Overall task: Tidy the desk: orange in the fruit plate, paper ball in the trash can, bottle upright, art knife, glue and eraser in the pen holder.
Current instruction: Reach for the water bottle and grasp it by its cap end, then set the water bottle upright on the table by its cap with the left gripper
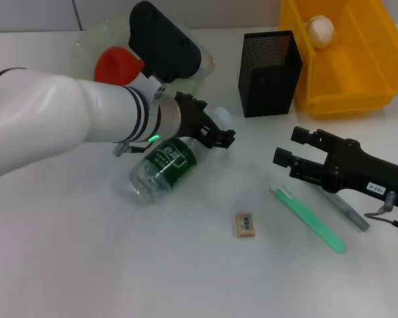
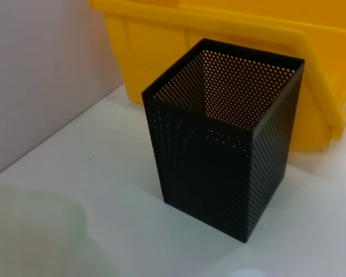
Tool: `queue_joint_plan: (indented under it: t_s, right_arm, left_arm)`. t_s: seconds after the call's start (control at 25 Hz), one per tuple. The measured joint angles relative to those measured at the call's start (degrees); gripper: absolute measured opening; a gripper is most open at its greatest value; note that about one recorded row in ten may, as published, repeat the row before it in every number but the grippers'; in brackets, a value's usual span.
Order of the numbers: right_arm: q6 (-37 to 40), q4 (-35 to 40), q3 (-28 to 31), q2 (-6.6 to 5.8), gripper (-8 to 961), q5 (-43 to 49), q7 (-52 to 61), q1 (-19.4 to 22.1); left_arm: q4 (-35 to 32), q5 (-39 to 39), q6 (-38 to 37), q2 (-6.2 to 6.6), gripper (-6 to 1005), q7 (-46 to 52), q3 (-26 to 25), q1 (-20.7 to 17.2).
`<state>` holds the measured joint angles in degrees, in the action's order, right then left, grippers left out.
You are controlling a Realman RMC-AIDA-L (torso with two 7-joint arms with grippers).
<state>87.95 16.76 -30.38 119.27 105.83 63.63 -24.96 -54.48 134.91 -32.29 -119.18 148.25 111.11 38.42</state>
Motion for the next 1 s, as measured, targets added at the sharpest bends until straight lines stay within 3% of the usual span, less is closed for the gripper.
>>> queue_joint_plan:
  t_s: [0.44, 0.64, 1.0]
  right_arm:
    - [0.01, -0.26, 0.26, 0.08, 789, -0.10, 0.00, -0.66]
    - [-0.01, -0.31, 0.29, 0.08, 789, -0.10, 0.00, -0.79]
    - [-0.06, -0.33, 0.33, 0.09, 789, -0.10, 0.00, -0.79]
  left_arm:
    - [0.80, -0.82, 0.91, 0.00, 763, 0.23, 0.52, -0.10]
    - [1.06, -0.85, 1.13, 0.00, 575, -0.03, 0.81, -0.16]
    - [0.97, -0.47, 0.78, 0.00, 536, -0.40, 1.04, -0.55]
